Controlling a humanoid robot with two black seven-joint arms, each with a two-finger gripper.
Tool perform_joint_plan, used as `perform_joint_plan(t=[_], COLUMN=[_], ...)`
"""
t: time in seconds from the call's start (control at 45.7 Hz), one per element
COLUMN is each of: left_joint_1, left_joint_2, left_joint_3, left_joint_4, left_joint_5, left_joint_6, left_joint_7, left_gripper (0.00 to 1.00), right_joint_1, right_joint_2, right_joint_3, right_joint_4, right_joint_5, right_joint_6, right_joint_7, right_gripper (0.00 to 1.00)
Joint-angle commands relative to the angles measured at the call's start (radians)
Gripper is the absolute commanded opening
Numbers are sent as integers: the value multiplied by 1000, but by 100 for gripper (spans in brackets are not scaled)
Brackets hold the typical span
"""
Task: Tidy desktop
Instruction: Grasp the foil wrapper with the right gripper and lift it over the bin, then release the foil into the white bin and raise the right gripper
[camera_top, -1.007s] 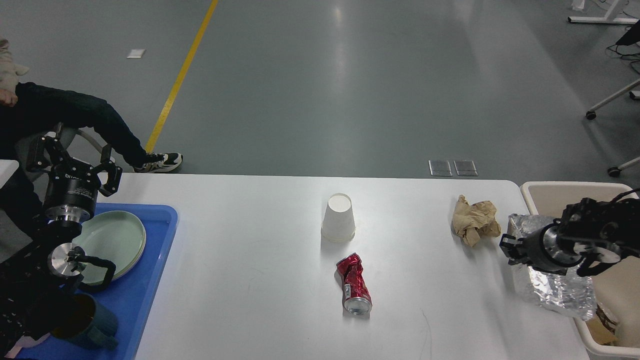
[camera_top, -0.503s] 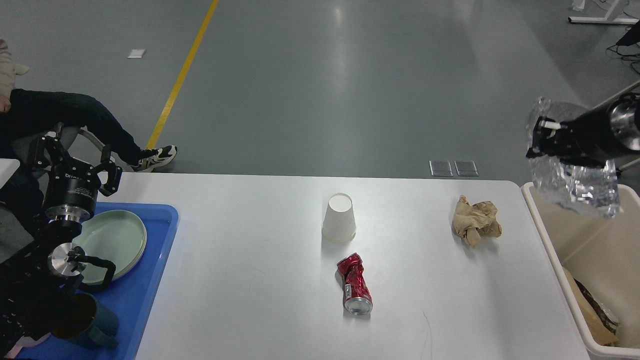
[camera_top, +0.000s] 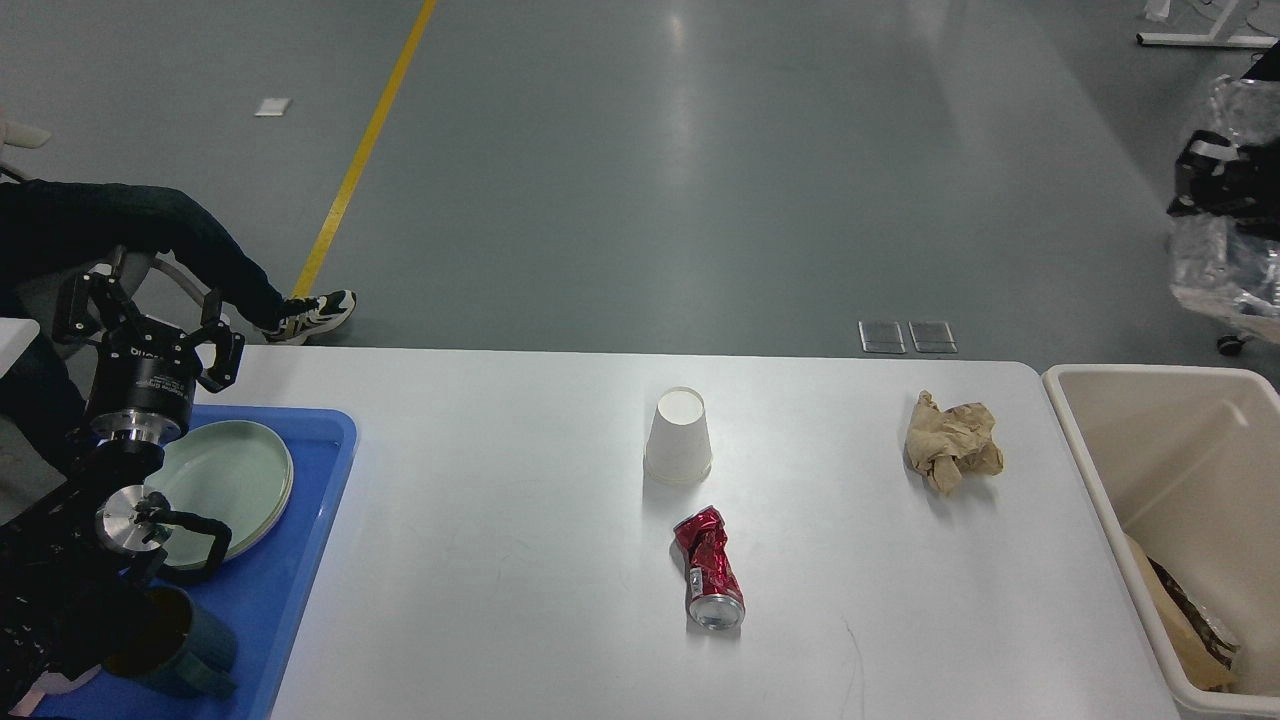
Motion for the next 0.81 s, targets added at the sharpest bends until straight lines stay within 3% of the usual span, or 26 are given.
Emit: perform_joint_plan(t=[0.0,0.219,0.241,0.306,0.394,0.569,0.788], left_joint_1=[0,0,0,0,0,0,0], left_joint_2=[0,0,0,0,0,0,0], left_joint_3=[0,0,0,0,0,0,0], left_joint_4=[0,0,0,0,0,0,0], left_joint_5=[0,0,0,0,0,0,0], left_joint_6=[0,0,0,0,0,1,0], left_joint_7=[0,0,0,0,0,0,-1], left_gripper=[96,96,96,96,96,96,96], right_joint_1=[-206,-537,-571,-658,-740,-774,-571], right_joint_2=[-1,67,74,112,169,200,287], right_joint_3=[7,45,45,53,59,56,34], right_joint_4=[-120,-292,-310,-396,-472,-476,-369], right_joint_5=[1,10,9,9,14,14,7], right_joint_6=[-68,-101,-106,-135,-146,-146,-126], right_joint_7=[2,6,6,8,8,8,5], right_gripper=[0,0,20,98,100,100,100])
